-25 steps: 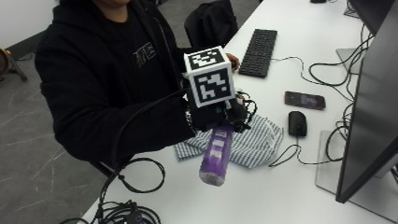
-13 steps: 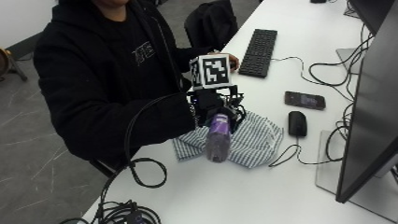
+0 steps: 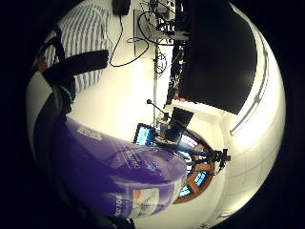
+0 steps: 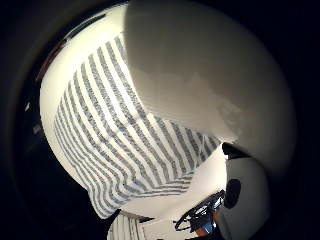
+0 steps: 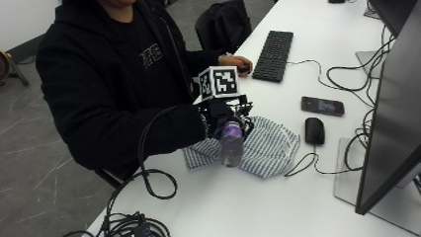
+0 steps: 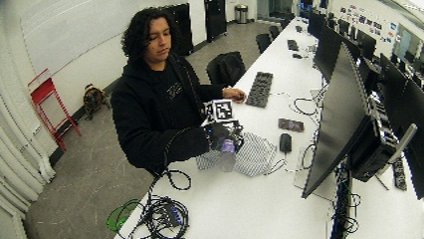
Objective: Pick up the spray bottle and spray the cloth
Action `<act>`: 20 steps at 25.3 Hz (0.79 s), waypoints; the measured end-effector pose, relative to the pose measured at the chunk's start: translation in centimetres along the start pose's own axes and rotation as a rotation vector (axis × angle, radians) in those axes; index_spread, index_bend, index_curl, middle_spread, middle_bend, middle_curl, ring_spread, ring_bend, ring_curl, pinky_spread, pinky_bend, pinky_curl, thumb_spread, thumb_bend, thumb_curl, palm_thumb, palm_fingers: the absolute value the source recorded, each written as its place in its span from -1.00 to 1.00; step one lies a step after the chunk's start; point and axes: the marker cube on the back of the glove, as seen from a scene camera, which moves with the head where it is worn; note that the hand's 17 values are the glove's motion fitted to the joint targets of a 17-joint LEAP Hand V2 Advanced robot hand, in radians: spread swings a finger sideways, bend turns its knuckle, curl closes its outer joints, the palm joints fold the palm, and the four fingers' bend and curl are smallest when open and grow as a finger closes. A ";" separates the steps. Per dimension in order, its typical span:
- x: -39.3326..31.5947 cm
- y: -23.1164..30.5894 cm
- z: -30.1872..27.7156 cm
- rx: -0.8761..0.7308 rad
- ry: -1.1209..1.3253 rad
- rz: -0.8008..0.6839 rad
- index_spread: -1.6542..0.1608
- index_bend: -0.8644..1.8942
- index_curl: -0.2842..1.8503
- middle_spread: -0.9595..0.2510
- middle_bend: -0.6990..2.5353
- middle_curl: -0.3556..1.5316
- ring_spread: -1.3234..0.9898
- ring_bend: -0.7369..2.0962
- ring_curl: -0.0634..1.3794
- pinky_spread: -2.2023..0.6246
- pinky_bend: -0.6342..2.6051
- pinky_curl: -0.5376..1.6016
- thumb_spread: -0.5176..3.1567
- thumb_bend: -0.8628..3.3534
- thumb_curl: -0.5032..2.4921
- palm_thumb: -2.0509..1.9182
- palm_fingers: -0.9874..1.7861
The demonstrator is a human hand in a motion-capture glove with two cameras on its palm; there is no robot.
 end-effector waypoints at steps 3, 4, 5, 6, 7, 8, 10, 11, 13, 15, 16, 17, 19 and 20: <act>0.5 -0.4 -0.8 0.025 -0.028 0.030 0.48 -0.25 -0.27 0.27 -0.30 -0.06 -0.06 -0.12 -0.23 0.39 -0.38 -0.12 -0.58 -0.60 -0.17 0.60 0.59; 0.8 -0.7 -1.3 0.042 -0.045 0.041 0.48 -0.25 -0.27 0.27 -0.30 -0.06 -0.06 -0.12 -0.23 0.39 -0.38 -0.12 -0.59 -0.60 -0.17 0.60 0.59; 1.1 -0.9 -2.0 0.063 -0.064 0.053 0.48 -0.25 -0.27 0.27 -0.30 -0.06 -0.06 -0.12 -0.23 0.39 -0.38 -0.12 -0.59 -0.60 -0.17 0.60 0.59; 1.6 -1.2 -2.7 0.089 -0.085 0.066 0.48 -0.25 -0.27 0.27 -0.30 -0.06 -0.06 -0.12 -0.23 0.39 -0.38 -0.11 -0.59 -0.60 -0.17 0.60 0.59; 2.0 -1.6 -3.5 0.119 -0.110 0.079 0.48 -0.25 -0.27 0.27 -0.30 -0.06 -0.06 -0.12 -0.23 0.39 -0.38 -0.11 -0.59 -0.60 -0.17 0.60 0.59; 2.5 -2.0 -4.4 0.153 -0.140 0.094 0.48 -0.25 -0.26 0.27 -0.30 -0.06 -0.06 -0.12 -0.23 0.39 -0.38 -0.11 -0.59 -0.60 -0.17 0.60 0.59; 3.6 -2.9 -6.2 0.227 -0.213 0.122 0.49 -0.25 -0.26 0.27 -0.30 -0.05 -0.06 -0.12 -0.23 0.39 -0.38 -0.11 -0.59 -0.60 -0.16 0.59 0.59; 4.1 -3.4 -7.1 0.266 -0.252 0.134 0.49 -0.25 -0.26 0.27 -0.30 -0.05 -0.06 -0.12 -0.23 0.39 -0.38 -0.11 -0.59 -0.60 -0.16 0.59 0.59; 5.2 -4.2 -8.9 0.348 -0.325 0.153 0.48 -0.25 -0.26 0.27 -0.30 -0.06 -0.06 -0.12 -0.23 0.39 -0.38 -0.11 -0.59 -0.60 -0.16 0.59 0.59; 6.0 -5.0 -10.5 0.432 -0.398 0.170 0.48 -0.25 -0.26 0.27 -0.30 -0.05 -0.06 -0.12 -0.23 0.39 -0.38 -0.11 -0.59 -0.60 -0.16 0.59 0.59; 6.3 -5.4 -11.3 0.479 -0.444 0.177 0.48 -0.25 -0.26 0.27 -0.30 -0.05 -0.06 -0.12 -0.22 0.39 -0.38 -0.11 -0.59 -0.60 -0.16 0.59 0.59; 6.5 -5.9 -12.1 0.529 -0.499 0.182 0.49 -0.25 -0.26 0.27 -0.30 -0.05 -0.06 -0.12 -0.22 0.39 -0.38 -0.11 -0.59 -0.60 -0.16 0.59 0.59; 6.9 -6.9 -13.6 0.631 -0.643 0.180 0.49 -0.25 -0.25 0.26 -0.30 -0.05 -0.06 -0.12 -0.22 0.39 -0.37 -0.11 -0.59 -0.60 -0.16 0.59 0.59; 7.1 -7.5 -14.2 0.679 -0.725 0.176 0.49 -0.25 -0.25 0.26 -0.30 -0.05 -0.06 -0.12 -0.22 0.39 -0.37 -0.11 -0.59 -0.60 -0.15 0.59 0.59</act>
